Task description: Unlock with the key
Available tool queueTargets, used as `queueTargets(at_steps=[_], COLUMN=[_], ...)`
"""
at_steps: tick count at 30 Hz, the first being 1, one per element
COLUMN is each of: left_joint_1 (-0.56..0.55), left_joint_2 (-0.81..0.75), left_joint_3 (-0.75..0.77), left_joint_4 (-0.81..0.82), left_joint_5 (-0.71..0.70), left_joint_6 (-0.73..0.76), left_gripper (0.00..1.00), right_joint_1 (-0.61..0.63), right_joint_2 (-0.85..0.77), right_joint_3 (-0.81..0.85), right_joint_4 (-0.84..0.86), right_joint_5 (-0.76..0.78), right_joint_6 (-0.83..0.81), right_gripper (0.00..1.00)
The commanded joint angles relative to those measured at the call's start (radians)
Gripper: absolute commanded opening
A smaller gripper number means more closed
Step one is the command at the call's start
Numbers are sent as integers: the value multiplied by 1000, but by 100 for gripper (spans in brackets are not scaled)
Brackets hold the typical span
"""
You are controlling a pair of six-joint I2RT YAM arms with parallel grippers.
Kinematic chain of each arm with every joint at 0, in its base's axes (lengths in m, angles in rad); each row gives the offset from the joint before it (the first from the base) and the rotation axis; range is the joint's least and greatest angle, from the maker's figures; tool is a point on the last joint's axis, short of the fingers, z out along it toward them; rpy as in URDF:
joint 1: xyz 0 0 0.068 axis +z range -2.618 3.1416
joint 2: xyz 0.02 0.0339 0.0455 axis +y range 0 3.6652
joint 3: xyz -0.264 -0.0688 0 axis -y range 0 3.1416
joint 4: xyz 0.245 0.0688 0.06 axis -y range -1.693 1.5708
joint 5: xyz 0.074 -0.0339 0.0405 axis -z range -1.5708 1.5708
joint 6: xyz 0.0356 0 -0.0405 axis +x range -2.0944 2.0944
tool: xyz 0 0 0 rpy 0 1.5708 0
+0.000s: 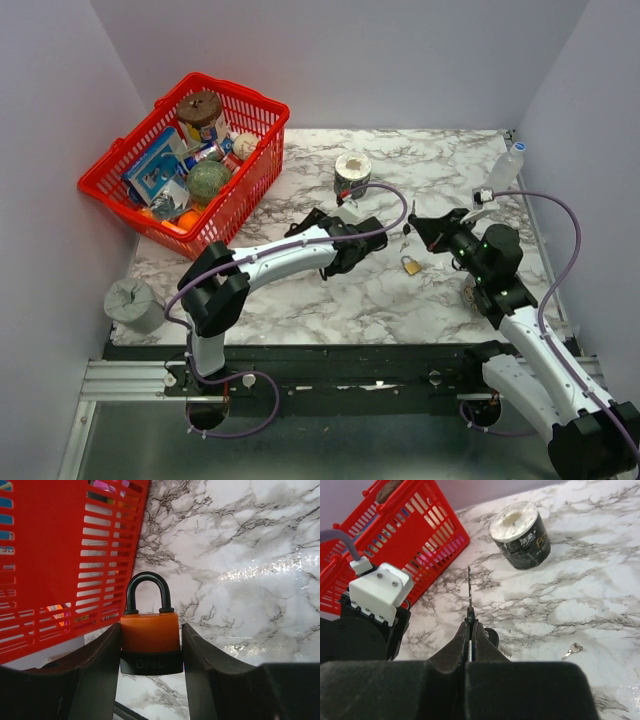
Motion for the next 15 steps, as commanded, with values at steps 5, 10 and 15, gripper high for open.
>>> queueTargets(at_steps=[5, 10, 15], left_joint_1=[60, 104, 172], left_joint_2=[-125, -151, -174], left_joint_3=[-7, 22, 12], left_joint_4=[225, 282, 344], left_joint_5=[194, 306, 410], left_joint_6=[181, 247, 279], left_gripper=[5, 5, 4], right_joint_1=[38, 154, 315], right_joint_2=[33, 95, 223], right_joint_3=[-72, -124, -131], right_joint_4=[118, 242, 334], right_joint_5=[-122, -120, -85], right_joint_6=[79, 168, 229], right_gripper=[1, 1, 1])
